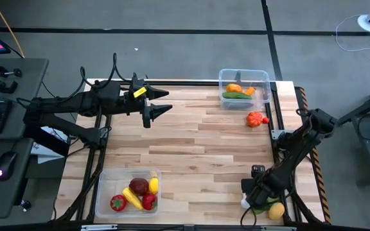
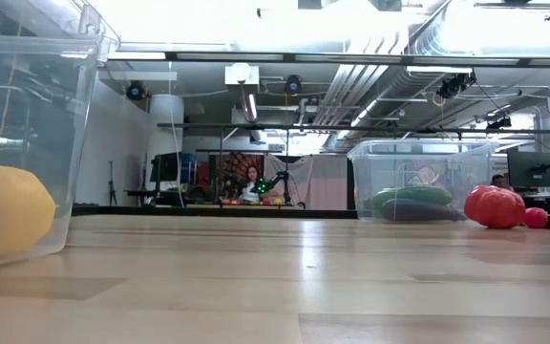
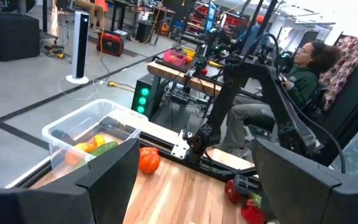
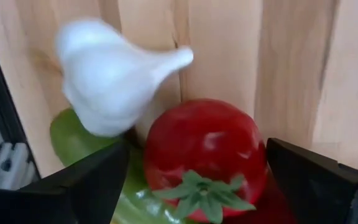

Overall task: Sort produce into baskets
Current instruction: Put the red tomato into the bottom transparent bin

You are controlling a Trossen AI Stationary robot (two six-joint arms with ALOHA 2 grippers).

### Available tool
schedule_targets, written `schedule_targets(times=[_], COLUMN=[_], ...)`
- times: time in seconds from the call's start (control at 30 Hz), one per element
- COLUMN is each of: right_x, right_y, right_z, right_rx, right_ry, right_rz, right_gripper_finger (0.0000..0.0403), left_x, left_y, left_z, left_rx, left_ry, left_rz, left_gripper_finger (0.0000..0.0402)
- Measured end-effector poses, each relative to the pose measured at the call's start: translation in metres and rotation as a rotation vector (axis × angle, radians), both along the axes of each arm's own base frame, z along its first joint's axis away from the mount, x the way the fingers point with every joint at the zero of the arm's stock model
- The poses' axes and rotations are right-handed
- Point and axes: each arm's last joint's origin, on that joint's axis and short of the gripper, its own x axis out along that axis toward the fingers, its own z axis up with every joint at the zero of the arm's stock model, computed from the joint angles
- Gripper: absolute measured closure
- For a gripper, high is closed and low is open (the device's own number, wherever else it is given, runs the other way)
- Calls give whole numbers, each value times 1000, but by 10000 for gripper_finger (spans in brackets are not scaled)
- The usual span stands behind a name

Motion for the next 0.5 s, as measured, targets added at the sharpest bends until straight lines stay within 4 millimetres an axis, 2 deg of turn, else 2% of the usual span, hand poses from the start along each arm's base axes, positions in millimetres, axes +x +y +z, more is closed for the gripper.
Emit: schedule_targets(times=[0.3, 0.5], right_x=[3, 3], right_y=[5, 5], right_z=[-22, -23], right_rx=[-47, -59], right_ry=[84, 106], right_rz=[31, 2], right_gripper_finger=[34, 35], left_x=[0, -5], left_y=[0, 2], left_z=[1, 6], left_rx=[0, 0], left_ry=[-8, -46], left_rz=[0, 6], left_gripper_finger=[101, 101])
